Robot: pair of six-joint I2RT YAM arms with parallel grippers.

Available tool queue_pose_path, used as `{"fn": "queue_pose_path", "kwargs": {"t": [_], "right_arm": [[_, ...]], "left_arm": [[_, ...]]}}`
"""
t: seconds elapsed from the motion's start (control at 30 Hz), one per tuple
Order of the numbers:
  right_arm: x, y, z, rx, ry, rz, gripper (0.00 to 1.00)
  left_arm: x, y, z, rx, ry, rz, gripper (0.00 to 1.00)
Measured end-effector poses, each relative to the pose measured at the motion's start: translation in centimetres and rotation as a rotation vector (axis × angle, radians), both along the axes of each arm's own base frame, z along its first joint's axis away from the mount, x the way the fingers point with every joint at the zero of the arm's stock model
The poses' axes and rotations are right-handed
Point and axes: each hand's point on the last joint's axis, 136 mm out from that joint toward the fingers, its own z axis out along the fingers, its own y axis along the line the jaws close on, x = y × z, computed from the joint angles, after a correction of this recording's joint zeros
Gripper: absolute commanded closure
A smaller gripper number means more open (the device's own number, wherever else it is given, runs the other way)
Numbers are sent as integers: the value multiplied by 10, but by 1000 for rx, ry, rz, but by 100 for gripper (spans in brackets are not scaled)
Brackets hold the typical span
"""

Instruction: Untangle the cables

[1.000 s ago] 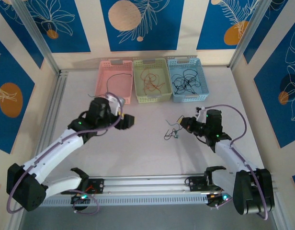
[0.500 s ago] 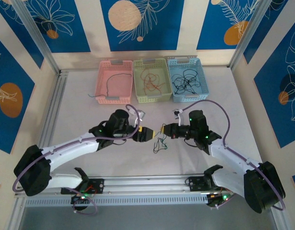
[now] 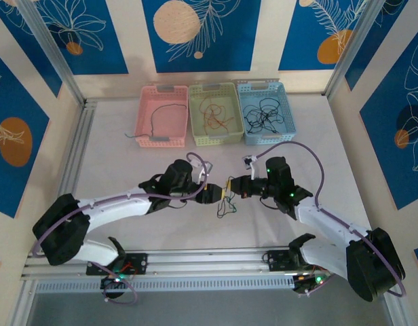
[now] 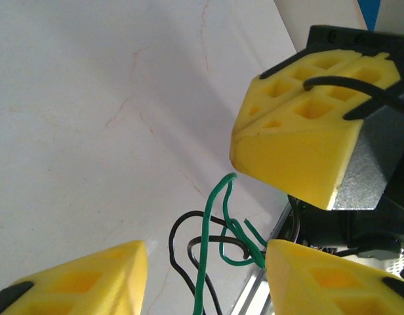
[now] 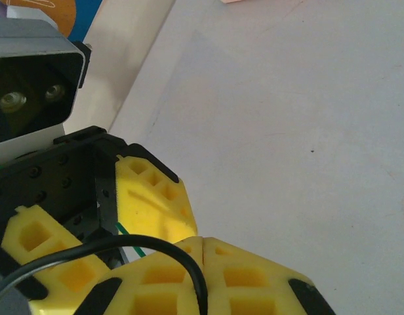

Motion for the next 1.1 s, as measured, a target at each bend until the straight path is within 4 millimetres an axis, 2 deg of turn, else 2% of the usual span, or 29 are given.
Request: {"fn": "queue_pose_path", "kwargs": {"t": [0.2, 0.3, 0.37, 0.47, 0.57, 0.63, 0.7, 0.77, 0.83, 0.93, 1.03, 1.1], "right_arm": [[0, 0, 0, -3, -2, 1, 100], [0, -1, -2, -9, 1, -3, 100], [2, -3, -3, -21, -5, -23, 100], [10, -13, 3, -34, -32, -84, 100], [30, -41, 15, -27, -63, -222, 100], [46, -75, 15, -31, -53, -373, 100], [56, -110, 5, -34, -11, -520, 100], [59, -143, -11, -40, 56, -653, 100], [57, -162, -28, -45, 129, -737, 100], [52, -167, -42, -43, 195, -764, 100], [52, -164, -46, -31, 227, -755, 100], [52, -163, -48, -27, 240, -751, 100]], "left_arm": [[-1, 1, -3, 4, 8, 3, 100], [0, 4, -3, 18, -2, 14, 100], [4, 13, -2, 48, -21, 49, 100], [17, 42, 12, 84, -62, 139, 100], [48, 101, 38, 107, -121, 335, 100], [68, 158, 58, 133, -174, 521, 100], [75, 212, 77, 165, -229, 695, 100], [70, 244, 94, 187, -266, 789, 100], [66, 263, 109, 203, -293, 844, 100], [72, 270, 122, 217, -303, 860, 100], [91, 264, 125, 246, -279, 842, 100], [113, 260, 129, 279, -273, 832, 100]]}}
